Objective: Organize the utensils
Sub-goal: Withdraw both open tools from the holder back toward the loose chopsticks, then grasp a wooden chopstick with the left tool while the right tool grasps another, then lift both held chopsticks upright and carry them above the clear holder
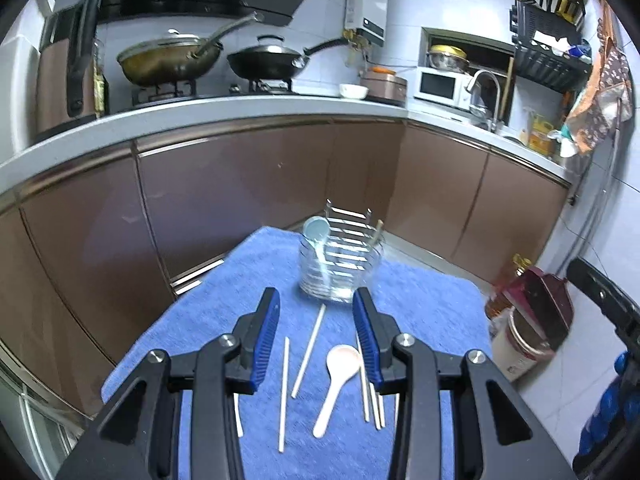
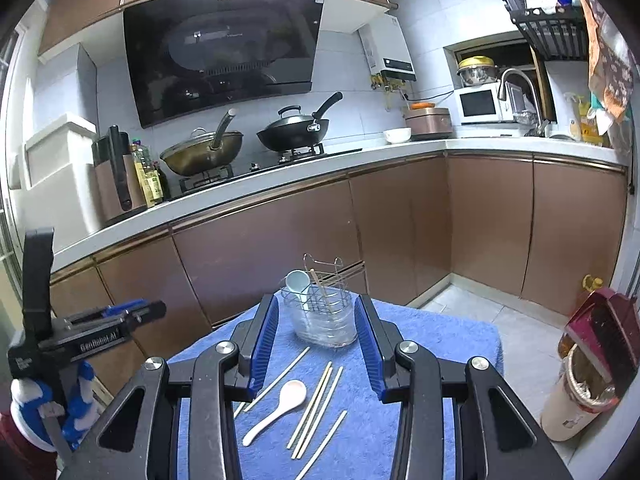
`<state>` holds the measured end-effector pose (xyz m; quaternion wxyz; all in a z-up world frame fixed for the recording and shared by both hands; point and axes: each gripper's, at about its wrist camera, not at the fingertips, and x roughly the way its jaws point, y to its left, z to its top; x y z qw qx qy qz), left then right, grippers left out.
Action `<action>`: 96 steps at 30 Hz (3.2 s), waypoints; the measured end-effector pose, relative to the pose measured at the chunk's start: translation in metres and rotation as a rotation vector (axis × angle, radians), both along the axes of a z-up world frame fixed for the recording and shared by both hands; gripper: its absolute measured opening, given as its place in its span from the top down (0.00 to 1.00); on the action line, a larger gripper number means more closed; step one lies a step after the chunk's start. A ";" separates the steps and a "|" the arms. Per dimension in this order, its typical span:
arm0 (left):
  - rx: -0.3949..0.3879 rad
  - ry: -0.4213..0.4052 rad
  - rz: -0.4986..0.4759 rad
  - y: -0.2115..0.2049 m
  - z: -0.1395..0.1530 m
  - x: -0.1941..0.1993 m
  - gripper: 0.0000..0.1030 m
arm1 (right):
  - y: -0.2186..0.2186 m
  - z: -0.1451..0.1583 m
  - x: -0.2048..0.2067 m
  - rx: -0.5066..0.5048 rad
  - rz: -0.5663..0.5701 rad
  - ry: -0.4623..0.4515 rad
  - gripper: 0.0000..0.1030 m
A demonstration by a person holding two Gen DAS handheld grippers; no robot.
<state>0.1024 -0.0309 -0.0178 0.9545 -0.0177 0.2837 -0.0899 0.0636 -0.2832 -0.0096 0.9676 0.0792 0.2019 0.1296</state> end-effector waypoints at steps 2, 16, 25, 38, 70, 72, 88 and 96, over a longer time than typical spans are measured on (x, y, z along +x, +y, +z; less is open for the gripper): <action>-0.001 0.032 -0.014 -0.001 -0.008 0.004 0.65 | 0.001 -0.003 0.003 -0.002 0.001 0.010 0.65; 0.015 0.368 -0.160 -0.021 -0.101 0.099 0.65 | 0.004 -0.068 0.070 0.013 0.054 0.302 0.76; 0.058 0.557 -0.206 -0.040 -0.170 0.192 0.66 | 0.022 -0.158 0.169 0.063 0.098 0.642 0.88; 0.115 0.672 -0.234 -0.050 -0.227 0.247 0.84 | 0.044 -0.227 0.244 -0.025 0.066 0.847 0.89; 0.056 0.326 -0.156 -0.043 -0.127 0.163 0.96 | 0.021 -0.132 0.141 0.140 -0.008 0.544 0.94; 0.048 0.278 -0.153 -0.039 -0.114 0.146 0.96 | 0.023 -0.119 0.123 0.141 -0.016 0.502 0.94; -0.150 0.064 -0.155 0.002 -0.054 0.054 0.96 | 0.051 -0.065 0.040 0.128 -0.012 0.284 0.94; -0.106 -0.009 -0.120 0.007 -0.055 0.025 0.96 | 0.056 -0.060 0.016 0.113 -0.003 0.232 0.94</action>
